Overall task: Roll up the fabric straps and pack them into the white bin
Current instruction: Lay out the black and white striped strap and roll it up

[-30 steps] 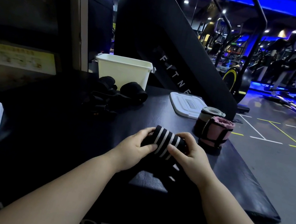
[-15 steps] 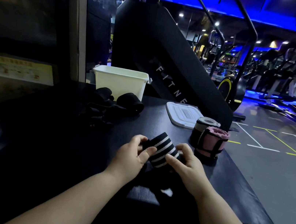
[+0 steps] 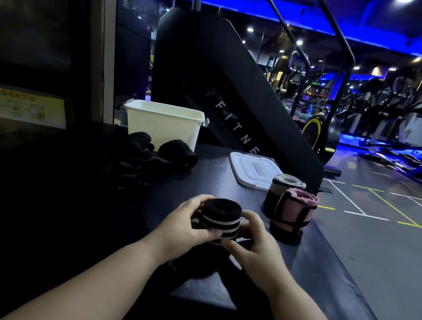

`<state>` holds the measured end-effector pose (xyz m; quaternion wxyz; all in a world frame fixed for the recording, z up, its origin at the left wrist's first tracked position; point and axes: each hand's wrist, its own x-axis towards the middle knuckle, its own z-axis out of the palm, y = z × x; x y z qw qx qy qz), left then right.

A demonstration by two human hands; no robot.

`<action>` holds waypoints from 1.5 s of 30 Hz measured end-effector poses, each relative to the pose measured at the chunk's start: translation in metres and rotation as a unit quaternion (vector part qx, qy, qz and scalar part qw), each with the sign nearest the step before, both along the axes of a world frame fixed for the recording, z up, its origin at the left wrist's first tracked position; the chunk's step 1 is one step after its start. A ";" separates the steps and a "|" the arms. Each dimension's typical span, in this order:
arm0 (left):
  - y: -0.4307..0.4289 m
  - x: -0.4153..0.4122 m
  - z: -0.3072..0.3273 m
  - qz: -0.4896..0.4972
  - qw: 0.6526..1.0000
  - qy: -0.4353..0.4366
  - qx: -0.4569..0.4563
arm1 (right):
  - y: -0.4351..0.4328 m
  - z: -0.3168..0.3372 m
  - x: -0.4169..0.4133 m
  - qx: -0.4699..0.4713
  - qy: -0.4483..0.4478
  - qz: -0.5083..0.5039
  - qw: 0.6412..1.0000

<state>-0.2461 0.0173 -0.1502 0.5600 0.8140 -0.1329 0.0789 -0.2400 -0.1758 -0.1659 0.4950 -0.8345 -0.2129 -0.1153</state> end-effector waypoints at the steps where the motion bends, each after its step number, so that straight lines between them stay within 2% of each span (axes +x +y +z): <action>1: -0.001 0.000 -0.001 -0.004 1.000 -0.001 -0.006 | 0.000 -0.001 0.001 -0.010 -0.006 -0.005 1.000; 11: -0.001 0.004 -0.008 -0.006 0.999 -0.034 -0.028 | 0.002 -0.002 0.000 -0.040 0.005 -0.007 0.999; 14: -0.003 0.004 -0.011 -0.006 0.999 -0.042 -0.028 | 0.003 0.001 -0.001 0.038 0.035 0.008 0.999; 17: -0.004 0.006 -0.013 -0.008 0.999 -0.041 -0.028 | 0.010 0.010 0.001 0.127 0.070 -0.024 0.989; 21: -0.004 0.006 -0.011 -0.011 0.998 -0.043 -0.032 | 0.025 0.027 0.008 0.188 0.167 -0.058 0.966; 26: -0.004 0.006 -0.011 -0.012 0.998 -0.037 -0.045 | 0.042 0.030 0.019 0.150 0.172 -0.131 0.965; 32: -0.001 0.011 -0.011 -0.030 0.999 -0.028 -0.034 | 0.045 0.028 0.020 0.204 0.178 -0.097 0.958; 45: 0.001 0.011 -0.014 -0.058 0.995 0.006 -0.078 | 0.038 0.030 0.017 0.187 0.199 -0.052 0.961</action>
